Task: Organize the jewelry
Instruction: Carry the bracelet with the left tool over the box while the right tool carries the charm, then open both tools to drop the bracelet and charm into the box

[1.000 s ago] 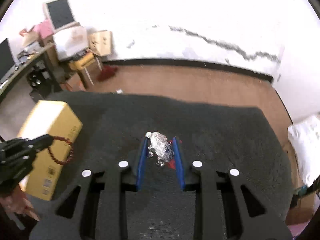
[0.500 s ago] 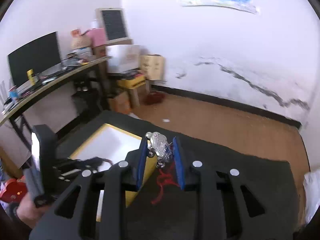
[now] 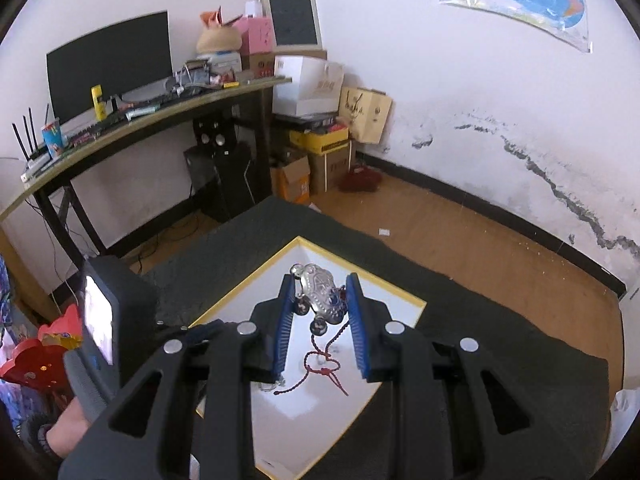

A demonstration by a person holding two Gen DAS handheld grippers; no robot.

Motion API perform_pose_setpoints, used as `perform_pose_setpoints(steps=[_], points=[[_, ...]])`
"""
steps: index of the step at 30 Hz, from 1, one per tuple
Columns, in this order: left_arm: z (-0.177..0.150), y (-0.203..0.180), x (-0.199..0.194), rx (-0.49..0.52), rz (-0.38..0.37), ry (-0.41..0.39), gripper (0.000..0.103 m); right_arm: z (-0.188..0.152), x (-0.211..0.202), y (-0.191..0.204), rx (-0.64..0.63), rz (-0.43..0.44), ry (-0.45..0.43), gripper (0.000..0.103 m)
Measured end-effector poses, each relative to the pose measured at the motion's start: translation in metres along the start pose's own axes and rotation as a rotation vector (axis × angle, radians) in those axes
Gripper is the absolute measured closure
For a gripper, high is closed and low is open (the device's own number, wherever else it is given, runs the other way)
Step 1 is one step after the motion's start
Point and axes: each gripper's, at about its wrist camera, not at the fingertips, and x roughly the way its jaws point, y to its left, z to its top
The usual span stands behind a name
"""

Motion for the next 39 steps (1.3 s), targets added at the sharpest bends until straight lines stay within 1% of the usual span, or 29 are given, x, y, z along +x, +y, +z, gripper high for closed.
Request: perform_pose_setpoints(steps=[2, 6, 8, 11, 14, 16, 19, 23, 25, 26, 27, 28, 29, 30, 31, 32, 34, 35, 39], points=[[-0.001, 0.012, -0.001, -0.018, -0.001, 0.0, 0.096, -0.001, 0.013, 0.004, 0.0, -0.007, 0.022, 0.077], [-0.006, 0.027, -0.003, -0.035, -0.009, -0.001, 0.096, -0.016, 0.049, 0.01, 0.004, -0.026, 0.089, 0.077], [-0.008, 0.031, -0.004, -0.042, -0.011, 0.002, 0.096, -0.021, 0.075, 0.009, 0.013, -0.04, 0.134, 0.077], [-0.01, 0.041, -0.001, -0.059, -0.015, 0.013, 0.096, -0.032, 0.127, 0.008, 0.029, -0.062, 0.243, 0.077], [-0.012, 0.047, 0.002, -0.067, -0.02, 0.02, 0.096, -0.055, 0.181, -0.002, 0.081, -0.071, 0.384, 0.077], [-0.012, 0.05, 0.002, -0.071, -0.021, 0.019, 0.096, -0.065, 0.2, -0.005, 0.105, -0.079, 0.431, 0.077], [-0.011, 0.053, 0.003, -0.069, -0.022, 0.019, 0.096, -0.076, 0.214, -0.006, 0.104, -0.105, 0.454, 0.077], [-0.011, 0.048, 0.004, -0.057, -0.028, 0.021, 0.096, -0.08, 0.218, -0.003, 0.093, -0.117, 0.452, 0.076], [-0.012, 0.045, 0.004, -0.05, -0.03, 0.022, 0.096, -0.078, 0.219, 0.002, 0.069, -0.129, 0.432, 0.076], [-0.012, 0.044, 0.005, -0.047, -0.03, 0.022, 0.096, -0.074, 0.221, 0.005, 0.057, -0.137, 0.424, 0.076], [-0.011, 0.042, 0.005, -0.044, -0.03, 0.022, 0.096, -0.074, 0.221, 0.005, 0.051, -0.142, 0.42, 0.073], [-0.012, 0.041, 0.005, -0.041, -0.03, 0.022, 0.096, -0.073, 0.219, 0.006, 0.047, -0.145, 0.414, 0.067], [-0.012, 0.039, 0.005, -0.038, -0.029, 0.023, 0.096, -0.072, 0.214, 0.006, 0.05, -0.143, 0.404, 0.045], [-0.012, 0.038, 0.006, -0.036, -0.029, 0.024, 0.096, -0.07, 0.206, 0.004, 0.055, -0.132, 0.383, 0.026], [-0.011, 0.037, 0.007, -0.034, -0.03, 0.025, 0.096, -0.068, 0.197, 0.003, 0.058, -0.123, 0.359, 0.02], [-0.011, 0.035, 0.008, -0.031, -0.029, 0.026, 0.096, -0.067, 0.188, 0.001, 0.057, -0.121, 0.341, 0.017], [-0.011, 0.031, 0.009, -0.023, -0.028, 0.03, 0.096, -0.066, 0.165, -0.005, 0.067, -0.109, 0.304, 0.017], [-0.011, 0.029, 0.011, -0.018, -0.028, 0.034, 0.096, -0.066, 0.156, -0.009, 0.074, -0.108, 0.287, 0.014], [-0.012, 0.02, 0.019, -0.006, -0.03, 0.053, 0.096, -0.081, 0.094, -0.04, 0.119, -0.135, 0.155, 0.009]])
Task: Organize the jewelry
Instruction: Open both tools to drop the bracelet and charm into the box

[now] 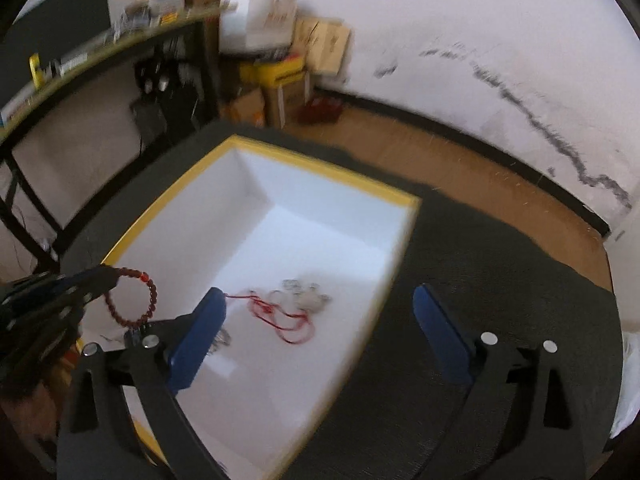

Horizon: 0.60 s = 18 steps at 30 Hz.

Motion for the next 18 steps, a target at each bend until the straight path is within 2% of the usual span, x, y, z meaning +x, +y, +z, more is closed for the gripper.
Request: perform_pose_setpoints(steps=[4, 7, 8, 11, 18], points=[[-0.001, -0.01, 0.008, 0.025, 0.014, 0.009, 0.096, -0.036, -0.043, -0.045, 0.058, -0.071, -0.154, 0.007], [-0.002, -0.015, 0.015, 0.037, 0.027, 0.018, 0.096, -0.068, -0.048, -0.074, 0.093, -0.135, -0.202, 0.007], [-0.002, -0.017, 0.017, 0.041, 0.032, 0.022, 0.096, -0.075, -0.045, -0.082, 0.1, -0.141, -0.197, 0.007], [-0.001, -0.024, 0.027, 0.061, 0.056, 0.036, 0.096, -0.087, -0.027, -0.1, 0.137, -0.13, -0.106, 0.007], [0.002, -0.044, 0.044, 0.101, 0.082, 0.061, 0.096, -0.097, -0.027, -0.119, 0.182, -0.077, -0.081, 0.007]])
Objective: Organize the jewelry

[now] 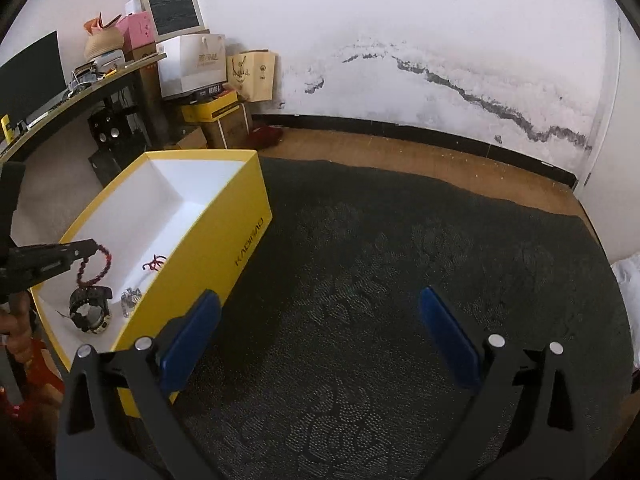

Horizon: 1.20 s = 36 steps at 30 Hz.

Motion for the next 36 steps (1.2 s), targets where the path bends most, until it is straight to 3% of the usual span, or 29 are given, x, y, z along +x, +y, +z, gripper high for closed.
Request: perform_pose_setpoints(steps=[18, 20, 21, 22, 23, 25, 27, 32, 36], points=[[-0.001, -0.035, 0.011, 0.038, 0.031, 0.04, 0.095, -0.008, -0.022, -0.024, 0.029, 0.049, 0.001, 0.007], [-0.003, -0.035, 0.008, 0.019, 0.037, 0.038, 0.084, -0.006, -0.025, -0.029, 0.042, 0.051, -0.009, 0.007], [-0.003, -0.037, 0.004, 0.011, 0.041, 0.025, 0.056, -0.005, -0.027, -0.032, 0.05, 0.051, -0.012, 0.007], [-0.003, -0.038, -0.001, 0.003, 0.044, 0.009, 0.015, -0.005, -0.027, -0.036, 0.058, 0.046, -0.012, 0.007], [-0.004, -0.041, -0.008, -0.005, 0.055, -0.025, 0.008, -0.005, -0.027, -0.04, 0.066, 0.045, -0.01, 0.007], [-0.005, -0.054, -0.03, 0.007, 0.069, -0.11, 0.007, -0.005, -0.027, -0.052, 0.102, 0.046, 0.001, 0.007], [-0.007, -0.069, -0.043, 0.035, 0.045, -0.143, 0.007, -0.005, -0.029, -0.064, 0.137, 0.034, 0.003, 0.007], [-0.018, -0.114, -0.064, 0.04, -0.082, -0.166, 0.006, -0.01, -0.039, -0.095, 0.171, -0.073, -0.002, 0.007], [-0.025, -0.17, -0.075, 0.107, -0.157, -0.183, 0.006, -0.021, -0.05, -0.119, 0.2, -0.144, 0.013, 0.007]])
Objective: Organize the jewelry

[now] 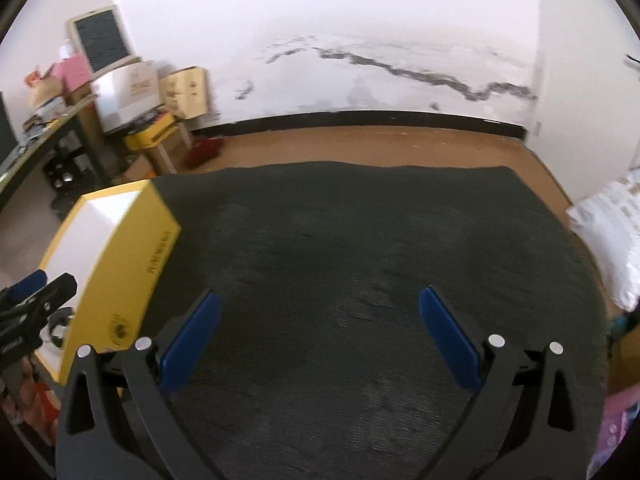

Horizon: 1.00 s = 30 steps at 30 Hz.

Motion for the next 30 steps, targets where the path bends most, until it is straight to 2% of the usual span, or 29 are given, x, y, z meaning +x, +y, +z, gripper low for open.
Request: perform_pose_setpoints(steps=[6, 12, 21, 30], points=[[-0.008, -0.065, 0.007, 0.074, -0.046, -0.008, 0.006, -0.017, -0.016, -0.031, 0.0, -0.105, 0.006, 0.007], [-0.008, -0.093, 0.026, 0.063, -0.089, 0.016, 0.006, -0.024, -0.018, -0.054, 0.007, -0.126, 0.0, 0.007], [-0.008, -0.112, 0.055, 0.072, -0.094, 0.063, 0.006, -0.029, -0.004, -0.074, 0.014, -0.124, 0.024, 0.007], [-0.007, -0.118, 0.068, 0.078, -0.099, 0.077, 0.006, -0.026, 0.008, -0.081, 0.015, -0.115, 0.043, 0.007]])
